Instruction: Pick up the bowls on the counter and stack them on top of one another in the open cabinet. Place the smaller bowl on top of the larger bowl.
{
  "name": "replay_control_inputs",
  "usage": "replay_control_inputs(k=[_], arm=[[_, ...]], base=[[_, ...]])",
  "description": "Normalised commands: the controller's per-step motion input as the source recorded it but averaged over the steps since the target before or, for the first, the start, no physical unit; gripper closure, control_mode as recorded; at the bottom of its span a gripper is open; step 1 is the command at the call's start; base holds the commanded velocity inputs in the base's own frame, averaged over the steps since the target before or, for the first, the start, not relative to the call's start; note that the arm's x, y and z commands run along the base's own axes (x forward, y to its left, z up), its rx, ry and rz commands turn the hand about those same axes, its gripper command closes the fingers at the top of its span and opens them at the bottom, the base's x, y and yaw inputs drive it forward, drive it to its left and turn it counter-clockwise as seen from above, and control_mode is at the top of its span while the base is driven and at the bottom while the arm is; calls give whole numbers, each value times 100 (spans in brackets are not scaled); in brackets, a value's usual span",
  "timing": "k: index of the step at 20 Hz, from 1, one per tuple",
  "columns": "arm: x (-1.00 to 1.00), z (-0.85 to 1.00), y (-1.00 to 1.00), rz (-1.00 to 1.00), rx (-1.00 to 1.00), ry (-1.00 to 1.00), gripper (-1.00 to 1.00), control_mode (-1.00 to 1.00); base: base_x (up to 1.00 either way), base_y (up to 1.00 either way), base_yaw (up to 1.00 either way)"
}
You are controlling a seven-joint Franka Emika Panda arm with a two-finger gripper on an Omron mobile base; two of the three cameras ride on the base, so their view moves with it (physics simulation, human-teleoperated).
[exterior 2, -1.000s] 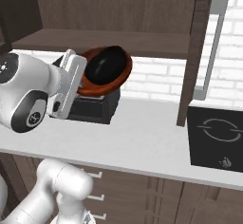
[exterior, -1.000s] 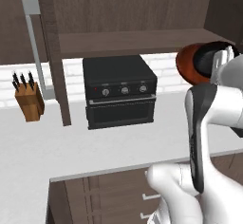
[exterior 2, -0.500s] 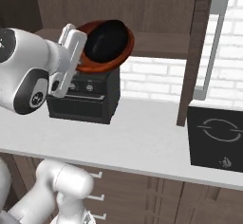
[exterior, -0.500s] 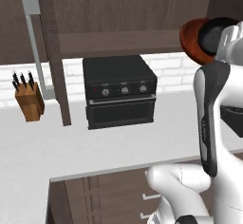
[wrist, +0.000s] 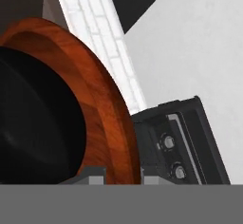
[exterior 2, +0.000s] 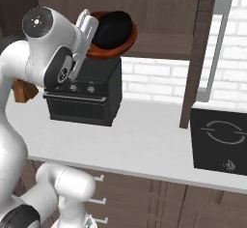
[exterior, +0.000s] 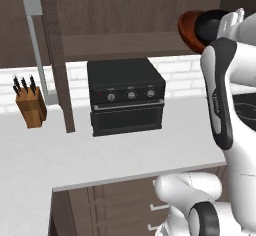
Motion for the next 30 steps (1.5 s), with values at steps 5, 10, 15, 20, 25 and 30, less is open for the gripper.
replay_control_inputs(k=[5,10,15,20,25,30], arm=[[80,0,12,3,-3,-2,100,-100],[88,0,3,0,-1,2,100,-100],[90,-7,1,0,0,9,100,-100],[93,-11,2,0,0,9,100,-100],[75,-12,0,3,0,9,100,-100],[60,-17,0,5,0,7,100,-100]], base=[[0,0,0],[0,0,0],[0,0,0],[0,0,0],[0,0,0],[0,0,0]])
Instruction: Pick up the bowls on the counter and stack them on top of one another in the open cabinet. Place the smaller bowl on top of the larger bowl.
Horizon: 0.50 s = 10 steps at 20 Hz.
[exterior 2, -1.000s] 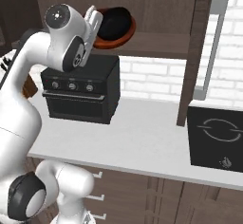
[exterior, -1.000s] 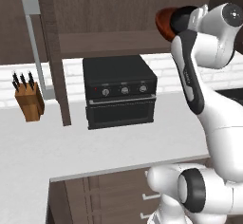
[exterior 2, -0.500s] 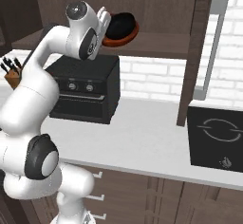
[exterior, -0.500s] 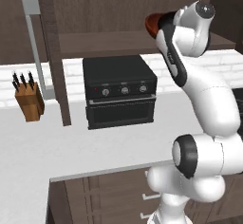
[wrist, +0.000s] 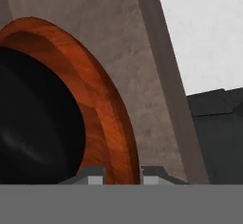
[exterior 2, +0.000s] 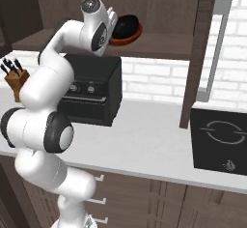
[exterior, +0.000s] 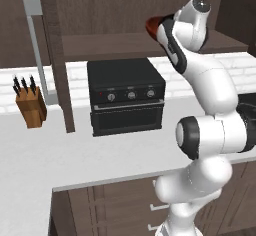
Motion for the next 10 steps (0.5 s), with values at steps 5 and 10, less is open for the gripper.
replay_control_inputs(k=[5,10], arm=[[52,-20,0,4,0,6,100,-100],[38,-31,0,4,0,1,-100,-100]], base=[[0,0,0],[0,0,0]])
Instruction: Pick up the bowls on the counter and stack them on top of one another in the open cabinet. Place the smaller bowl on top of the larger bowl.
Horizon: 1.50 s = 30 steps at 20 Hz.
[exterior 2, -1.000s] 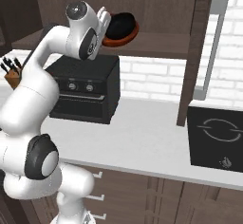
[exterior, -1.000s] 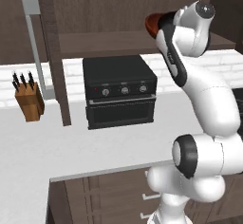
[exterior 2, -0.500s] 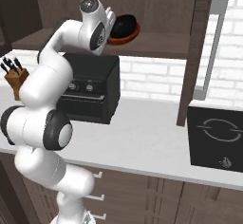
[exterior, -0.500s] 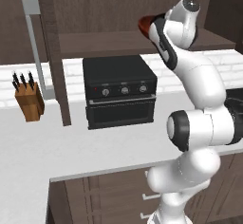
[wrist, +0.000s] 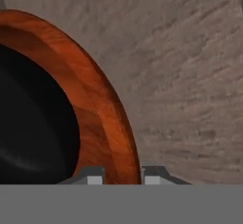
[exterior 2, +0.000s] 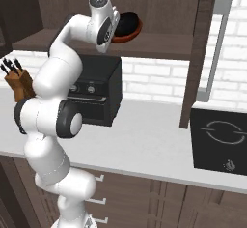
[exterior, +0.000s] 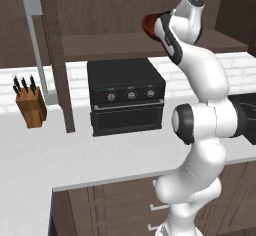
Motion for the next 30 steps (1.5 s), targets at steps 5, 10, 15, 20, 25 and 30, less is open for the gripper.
replay_control_inputs(k=[5,10,15,20,25,30], arm=[[8,-5,0,1,0,-12,-100,-100],[-15,8,0,0,0,-28,-100,-100],[-88,0,-6,0,5,-7,-100,-100],[-100,-18,-12,0,2,0,-100,-100],[-100,-83,-1,3,0,11,-100,-100],[-100,-100,0,3,-1,14,-100,-100]], base=[[0,0,0],[0,0,0],[0,0,0],[0,0,0],[0,0,0],[0,0,0]])
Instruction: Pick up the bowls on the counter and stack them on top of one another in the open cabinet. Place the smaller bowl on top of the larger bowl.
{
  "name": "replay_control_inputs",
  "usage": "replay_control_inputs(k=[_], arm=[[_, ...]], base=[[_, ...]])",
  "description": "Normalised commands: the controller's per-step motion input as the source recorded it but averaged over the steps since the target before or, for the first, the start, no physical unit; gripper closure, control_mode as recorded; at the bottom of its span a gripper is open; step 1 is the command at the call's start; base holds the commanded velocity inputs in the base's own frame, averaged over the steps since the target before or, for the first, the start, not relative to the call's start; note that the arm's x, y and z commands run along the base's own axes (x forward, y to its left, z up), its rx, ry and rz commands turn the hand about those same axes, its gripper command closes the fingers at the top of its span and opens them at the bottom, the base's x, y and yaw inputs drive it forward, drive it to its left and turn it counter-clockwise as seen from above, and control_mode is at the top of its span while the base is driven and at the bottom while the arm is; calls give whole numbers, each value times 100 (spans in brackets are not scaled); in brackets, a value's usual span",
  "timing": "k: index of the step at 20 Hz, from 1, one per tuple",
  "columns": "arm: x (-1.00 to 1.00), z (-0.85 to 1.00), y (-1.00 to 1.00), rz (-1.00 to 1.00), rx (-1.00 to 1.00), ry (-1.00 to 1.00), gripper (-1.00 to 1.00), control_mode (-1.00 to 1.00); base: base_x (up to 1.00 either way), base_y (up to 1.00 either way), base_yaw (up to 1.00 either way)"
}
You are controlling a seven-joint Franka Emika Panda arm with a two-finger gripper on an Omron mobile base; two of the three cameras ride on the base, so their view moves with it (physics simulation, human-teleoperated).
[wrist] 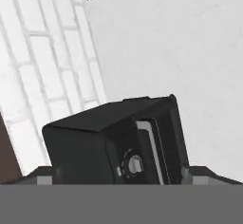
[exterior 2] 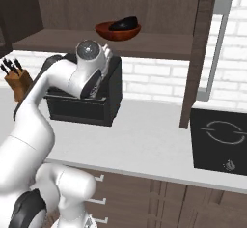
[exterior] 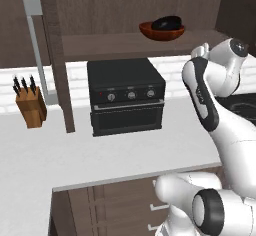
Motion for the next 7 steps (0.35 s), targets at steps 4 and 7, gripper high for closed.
replay_control_inputs(k=[4,7], arm=[[-59,-100,0,3,-5,16,-100,-100],[-3,-100,0,7,-7,21,-100,-100]], base=[[0,0,0],[0,0,0]])
